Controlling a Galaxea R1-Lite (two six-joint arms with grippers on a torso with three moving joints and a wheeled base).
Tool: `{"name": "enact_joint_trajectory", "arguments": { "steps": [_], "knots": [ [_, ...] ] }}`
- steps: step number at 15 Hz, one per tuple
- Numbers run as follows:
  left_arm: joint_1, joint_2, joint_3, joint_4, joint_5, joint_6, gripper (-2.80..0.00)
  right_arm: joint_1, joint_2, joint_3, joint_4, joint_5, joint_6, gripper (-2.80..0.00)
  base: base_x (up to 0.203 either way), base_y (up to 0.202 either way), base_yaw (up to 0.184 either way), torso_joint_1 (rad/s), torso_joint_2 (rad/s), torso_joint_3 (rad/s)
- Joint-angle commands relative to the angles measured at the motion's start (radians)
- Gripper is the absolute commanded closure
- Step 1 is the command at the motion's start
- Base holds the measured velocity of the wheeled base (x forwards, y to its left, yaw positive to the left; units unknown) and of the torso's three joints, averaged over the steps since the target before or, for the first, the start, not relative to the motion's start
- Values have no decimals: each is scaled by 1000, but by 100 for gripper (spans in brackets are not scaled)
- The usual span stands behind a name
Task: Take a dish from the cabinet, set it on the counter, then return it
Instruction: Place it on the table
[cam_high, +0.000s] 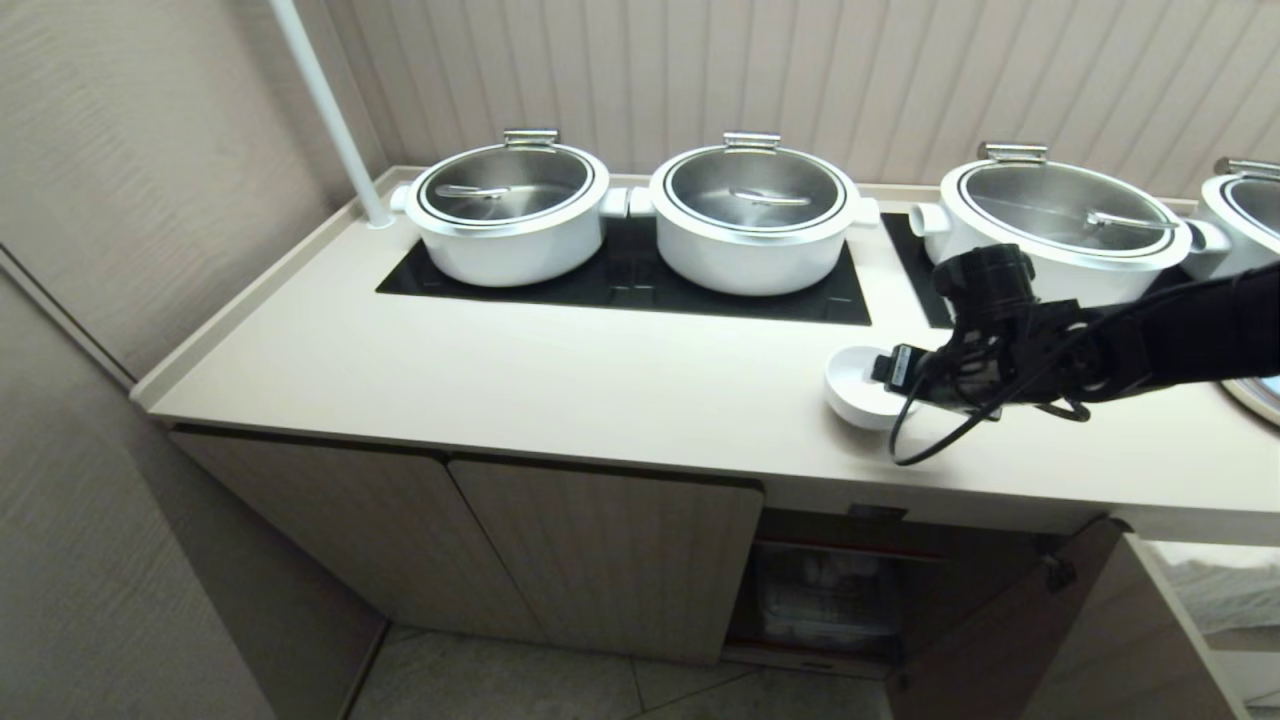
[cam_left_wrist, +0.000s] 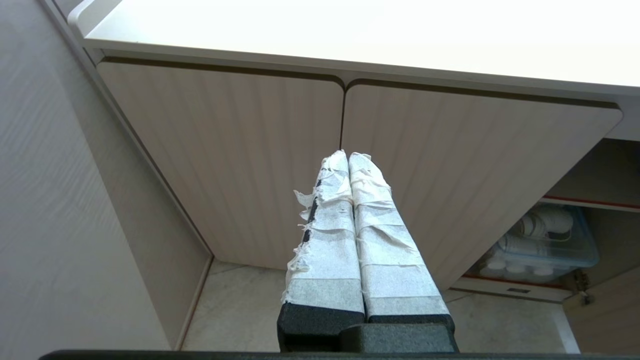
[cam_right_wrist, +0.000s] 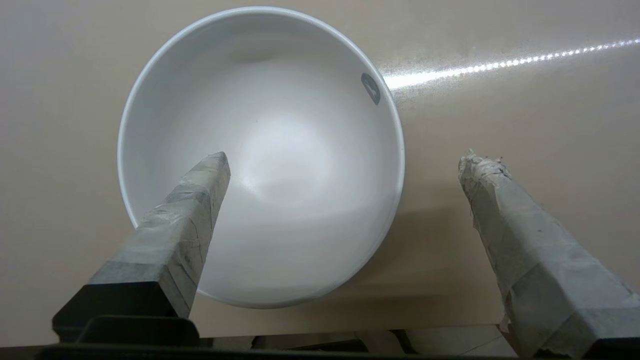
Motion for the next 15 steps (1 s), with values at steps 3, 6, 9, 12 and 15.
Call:
{"name": "enact_joint_trajectory", "arguments": {
  "steps": [3, 6, 9, 12, 15],
  "knots": [
    [0, 0, 0, 0, 1, -1, 0, 1, -24, 59, -119, -28, -85, -280, 0, 0, 0, 0, 0, 0],
    [0, 0, 0, 0, 1, -1, 0, 0, -29, 67, -131, -30, -104, -280, 0, 0, 0, 0, 0, 0],
    [0, 0, 0, 0, 1, -1, 0, -2, -49, 142, -237, -37, -157, -280, 0, 0, 0, 0, 0, 0],
    [0, 0, -1, 0, 1, -1, 0, -2, -62, 194, -313, -36, -199, -280, 0, 0, 0, 0, 0, 0],
    [0, 0, 0, 0, 1, -1, 0, -2, -70, 197, -314, -36, -200, -280, 0, 0, 0, 0, 0, 0]
  ]
}}
